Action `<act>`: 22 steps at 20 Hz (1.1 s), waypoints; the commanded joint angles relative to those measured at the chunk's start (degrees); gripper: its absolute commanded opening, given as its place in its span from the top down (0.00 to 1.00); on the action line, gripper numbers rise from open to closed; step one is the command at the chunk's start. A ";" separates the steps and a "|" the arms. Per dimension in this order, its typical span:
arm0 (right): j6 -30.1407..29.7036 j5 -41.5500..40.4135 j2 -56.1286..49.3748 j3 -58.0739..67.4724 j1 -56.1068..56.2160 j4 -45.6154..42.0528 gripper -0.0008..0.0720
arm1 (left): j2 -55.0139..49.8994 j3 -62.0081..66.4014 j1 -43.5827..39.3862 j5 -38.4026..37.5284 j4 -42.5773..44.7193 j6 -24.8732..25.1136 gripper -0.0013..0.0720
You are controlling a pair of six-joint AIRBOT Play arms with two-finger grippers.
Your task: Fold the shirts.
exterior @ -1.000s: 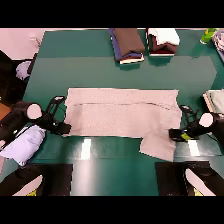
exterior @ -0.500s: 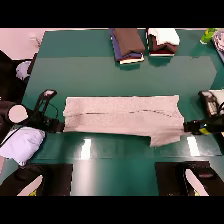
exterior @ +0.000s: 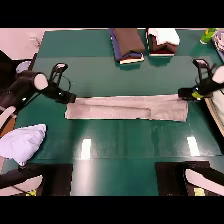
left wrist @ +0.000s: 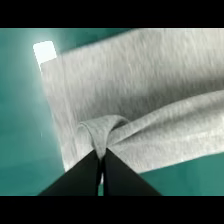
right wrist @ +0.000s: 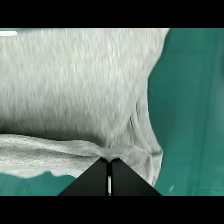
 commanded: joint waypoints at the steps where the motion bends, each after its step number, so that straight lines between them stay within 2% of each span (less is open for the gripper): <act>1: -0.22 -0.98 -10.80 9.07 0.07 0.68 0.97 | -8.31 4.96 0.02 2.71 0.57 0.46 0.95; 5: -1.88 -0.85 -17.75 16.00 0.04 5.66 0.96 | -9.57 4.96 0.02 3.08 0.57 -0.07 0.95; 6: -1.99 -0.87 -18.86 17.16 0.00 6.58 0.96 | -9.57 4.96 0.02 2.86 0.57 -0.07 0.73; 7: -3.30 -1.01 -19.74 18.16 -0.02 7.76 0.95 | -9.57 4.96 0.02 2.89 0.52 -0.22 0.37; 8: -4.72 -1.38 -20.31 19.12 -0.20 8.98 0.72 | -9.55 5.11 0.02 2.56 0.55 -1.11 0.31; 9: -5.03 -1.57 -20.41 19.96 -0.48 9.09 0.48 | -9.49 5.81 0.02 1.51 0.55 -1.16 0.31; 10: -5.38 -1.20 -20.17 20.83 -0.87 9.09 0.42 | -9.14 6.78 0.02 0.11 0.57 -1.16 0.31; 14: -9.18 1.42 -15.89 17.09 -5.44 9.03 0.41 | -6.34 10.56 0.00 -4.09 0.55 -1.01 0.31; 15: -9.68 1.73 -14.75 14.60 -7.28 9.05 0.30 | -5.51 10.54 0.00 -3.96 0.52 -1.01 0.31; 16: -10.43 1.75 -13.99 11.82 -9.33 9.07 0.21 | -4.98 10.54 0.00 -3.98 0.17 -1.11 0.43; 17: -10.91 1.90 -13.88 9.46 -11.32 9.14 0.17 | -4.81 10.54 0.00 -4.20 -0.24 -0.94 0.77; 18: -10.95 1.84 -13.92 7.34 -12.90 9.16 0.17 | -4.83 10.54 0.00 -4.42 -1.07 -0.96 0.93; 22: -13.44 -2.97 -15.23 1.22 -16.74 16.94 0.17 | -4.90 10.54 0.00 -3.61 -6.62 -0.96 0.94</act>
